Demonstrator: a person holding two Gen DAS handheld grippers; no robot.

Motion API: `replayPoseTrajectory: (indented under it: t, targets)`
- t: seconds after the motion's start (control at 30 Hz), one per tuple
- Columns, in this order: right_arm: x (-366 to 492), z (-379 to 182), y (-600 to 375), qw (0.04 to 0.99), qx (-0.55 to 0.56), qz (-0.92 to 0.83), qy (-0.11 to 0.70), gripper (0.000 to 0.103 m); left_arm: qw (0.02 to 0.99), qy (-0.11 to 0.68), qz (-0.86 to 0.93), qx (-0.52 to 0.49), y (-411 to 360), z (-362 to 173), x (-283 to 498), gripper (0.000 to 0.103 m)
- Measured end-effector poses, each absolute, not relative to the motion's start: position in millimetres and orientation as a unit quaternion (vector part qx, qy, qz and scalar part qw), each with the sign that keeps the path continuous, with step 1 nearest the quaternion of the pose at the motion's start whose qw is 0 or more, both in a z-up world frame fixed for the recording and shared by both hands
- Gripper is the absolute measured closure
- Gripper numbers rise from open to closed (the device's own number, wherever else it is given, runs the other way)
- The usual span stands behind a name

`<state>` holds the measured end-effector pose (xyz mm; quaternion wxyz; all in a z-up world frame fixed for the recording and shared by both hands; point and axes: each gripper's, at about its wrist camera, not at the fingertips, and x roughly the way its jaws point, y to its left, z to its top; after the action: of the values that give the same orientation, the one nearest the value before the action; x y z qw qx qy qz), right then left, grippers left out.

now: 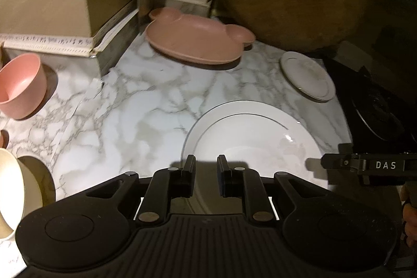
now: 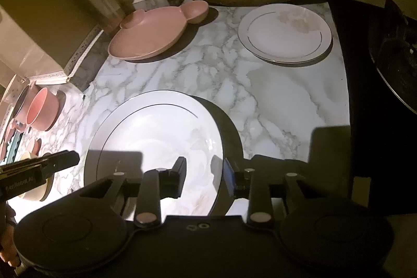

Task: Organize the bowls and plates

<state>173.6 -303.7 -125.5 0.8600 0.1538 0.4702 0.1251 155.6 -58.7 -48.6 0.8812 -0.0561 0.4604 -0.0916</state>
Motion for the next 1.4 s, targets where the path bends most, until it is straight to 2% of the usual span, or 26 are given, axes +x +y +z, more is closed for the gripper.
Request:
replayPoseTrajectory:
  t: [0.13, 0.23, 0.3, 0.37, 0.47, 0.53, 0.6, 0.93, 1.17, 1.4]
  targets:
    - [162.8, -120.0, -301.1, 0.868, 0.144, 0.129, 0.457, 0.066, 0.884, 0.451, -0.109, -0.051, -65.4, -44.5, 150.4, 0.085]
    - [155.4, -114.9, -302.0, 0.873, 0.14, 0.129, 0.449, 0.061, 0.886, 0.445, -0.119, -0.05, -69.0, -41.8, 148.1, 0.073]
    - [151.8, -111.8, -303.0, 0.877, 0.136, 0.126, 0.444, 0.054, 0.888, 0.442, -0.121, -0.049, -71.7, -40.3, 148.1, 0.054]
    - [149.3, -108.8, -304.2, 0.88, 0.132, 0.124, 0.44, 0.049, 0.89, 0.437, -0.117, -0.05, -73.2, -38.8, 149.1, 0.042]
    - [148.1, -105.2, -307.5, 0.884, 0.127, 0.12, 0.433, 0.039, 0.892, 0.432, -0.119, -0.048, -78.3, -35.3, 154.6, 0.042]
    - [149.8, -102.0, -311.2, 0.888, 0.125, 0.119, 0.427, 0.035, 0.894, 0.429, -0.118, -0.045, -81.7, -33.4, 159.9, 0.035]
    - [153.5, -98.9, -315.1, 0.891, 0.124, 0.118, 0.421, 0.026, 0.898, 0.423, -0.113, -0.045, -85.8, -30.9, 166.3, 0.028]
    - [184.6, -89.4, -333.7, 0.9, 0.108, 0.134, 0.4, 0.005, 0.9, 0.415, -0.123, -0.047, -117.6, -25.4, 207.2, 0.026]
    - [219.2, -91.2, -356.3, 0.899, 0.102, 0.131, 0.405, 0.004, 0.9, 0.417, -0.122, -0.041, -148.0, -25.4, 243.7, 0.026]
    - [267.6, -107.9, -388.3, 0.895, 0.093, 0.102, 0.424, 0.005, 0.887, 0.449, -0.107, -0.032, -182.6, -47.7, 287.0, 0.026]
